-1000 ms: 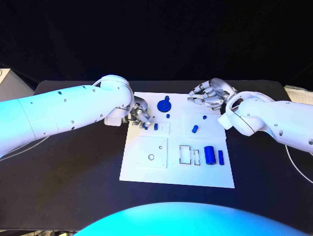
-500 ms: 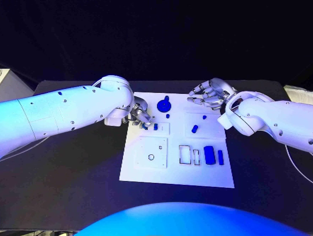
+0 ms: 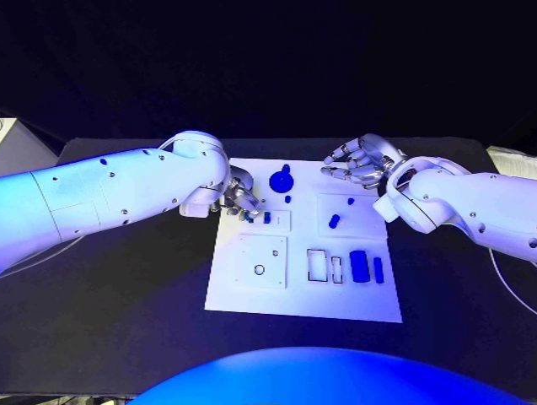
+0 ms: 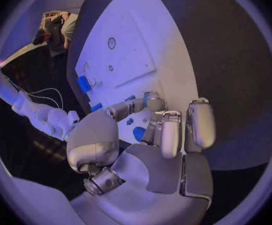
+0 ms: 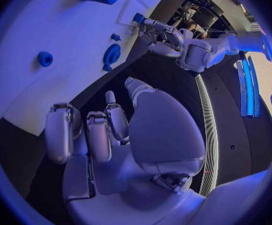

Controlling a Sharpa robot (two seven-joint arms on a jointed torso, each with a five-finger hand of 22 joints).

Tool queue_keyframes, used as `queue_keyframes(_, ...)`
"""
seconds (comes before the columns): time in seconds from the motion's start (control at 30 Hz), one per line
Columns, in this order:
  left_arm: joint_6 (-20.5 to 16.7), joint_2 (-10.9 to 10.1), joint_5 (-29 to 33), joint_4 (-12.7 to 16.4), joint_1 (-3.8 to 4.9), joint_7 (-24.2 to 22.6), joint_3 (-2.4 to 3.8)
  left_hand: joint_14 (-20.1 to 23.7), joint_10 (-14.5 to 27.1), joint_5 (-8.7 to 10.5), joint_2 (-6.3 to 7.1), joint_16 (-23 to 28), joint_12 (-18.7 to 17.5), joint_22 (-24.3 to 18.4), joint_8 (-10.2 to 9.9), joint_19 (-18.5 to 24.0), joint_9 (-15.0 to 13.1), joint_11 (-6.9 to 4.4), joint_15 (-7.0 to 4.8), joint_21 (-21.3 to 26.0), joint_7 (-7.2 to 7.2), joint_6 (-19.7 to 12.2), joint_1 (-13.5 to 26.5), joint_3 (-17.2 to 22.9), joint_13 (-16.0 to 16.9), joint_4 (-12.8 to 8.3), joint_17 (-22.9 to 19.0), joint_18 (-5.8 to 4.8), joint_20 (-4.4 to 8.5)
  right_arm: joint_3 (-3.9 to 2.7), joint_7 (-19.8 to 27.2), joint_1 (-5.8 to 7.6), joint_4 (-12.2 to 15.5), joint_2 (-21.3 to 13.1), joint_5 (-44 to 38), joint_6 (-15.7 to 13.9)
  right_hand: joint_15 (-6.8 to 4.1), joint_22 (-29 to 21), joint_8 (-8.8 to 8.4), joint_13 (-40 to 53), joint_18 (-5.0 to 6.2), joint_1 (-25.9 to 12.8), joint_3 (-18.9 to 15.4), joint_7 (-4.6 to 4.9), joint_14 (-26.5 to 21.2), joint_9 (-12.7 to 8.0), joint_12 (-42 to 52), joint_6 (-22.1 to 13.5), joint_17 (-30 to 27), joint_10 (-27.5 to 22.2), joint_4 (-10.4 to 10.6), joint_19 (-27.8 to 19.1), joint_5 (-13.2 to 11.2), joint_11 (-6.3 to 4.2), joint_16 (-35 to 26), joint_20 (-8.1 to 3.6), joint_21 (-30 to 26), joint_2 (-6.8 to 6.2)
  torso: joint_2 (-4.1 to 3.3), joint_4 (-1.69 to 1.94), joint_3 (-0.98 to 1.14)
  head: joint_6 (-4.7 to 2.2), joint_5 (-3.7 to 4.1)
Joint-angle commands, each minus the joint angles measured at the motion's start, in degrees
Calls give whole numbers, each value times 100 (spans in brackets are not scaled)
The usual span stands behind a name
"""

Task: Assemble the parts on the task board

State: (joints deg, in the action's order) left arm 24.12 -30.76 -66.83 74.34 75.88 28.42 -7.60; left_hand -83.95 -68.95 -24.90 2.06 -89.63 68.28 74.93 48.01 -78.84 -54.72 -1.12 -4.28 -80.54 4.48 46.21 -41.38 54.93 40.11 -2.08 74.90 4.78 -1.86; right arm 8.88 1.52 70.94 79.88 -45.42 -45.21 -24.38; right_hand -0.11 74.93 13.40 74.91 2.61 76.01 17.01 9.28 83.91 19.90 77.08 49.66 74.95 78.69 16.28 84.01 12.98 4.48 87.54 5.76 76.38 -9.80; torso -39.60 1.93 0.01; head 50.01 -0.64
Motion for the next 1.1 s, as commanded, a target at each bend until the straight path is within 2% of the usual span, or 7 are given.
queue_keyframes(0.03,-54,23,40,34,-59,21,-30,-605,-24,-303,-95,-37,29,365,-41,-34,-8,-23,-25,-31,-160,183,-137,862,14,-836,1510,-89,5,-1,54,-3,6,1,-21,82,16,610,35,290,42,-23,40,4,474,-9,27,-36,1055,-23,-4,88,14,-4,-29,6,-8,-33,2,0,1,-1,2)
queue_keyframes(0.5,62,15,132,83,-64,164,-31,-605,-116,-358,-27,-37,37,391,-92,-73,-13,-45,-41,-53,-183,268,-176,823,64,-827,1510,-100,17,-1,55,-3,6,-1,-21,84,16,610,35,290,42,-23,40,4,474,-9,27,-36,1055,-23,-4,88,14,-4,-29,6,-8,-33,-1,-1,1,-1,6)
queue_keyframes(0.9,304,3,223,113,-64,319,-31,-605,-147,-369,1,-37,19,383,-119,-72,-16,-54,-46,-45,-194,310,-183,771,54,-808,1510,-99,22,-1,53,-3,11,-9,-21,83,15,608,41,285,43,-30,59,3,472,-9,29,-35,1044,-22,-5,89,28,-5,-37,4,-16,-43,1,-1,3,-1,8)
queue_keyframes(1.1,333,0,266,117,-64,354,-32,-605,-210,-349,23,-37,10,380,-169,-80,-21,-67,-53,-35,-211,360,-191,643,94,-767,1510,-102,25,-1,54,-3,12,-10,-21,80,15,608,41,285,43,-30,59,3,472,-9,29,-35,1044,-22,-5,89,28,-5,-37,4,-16,-43,1,0,1,-1,13)
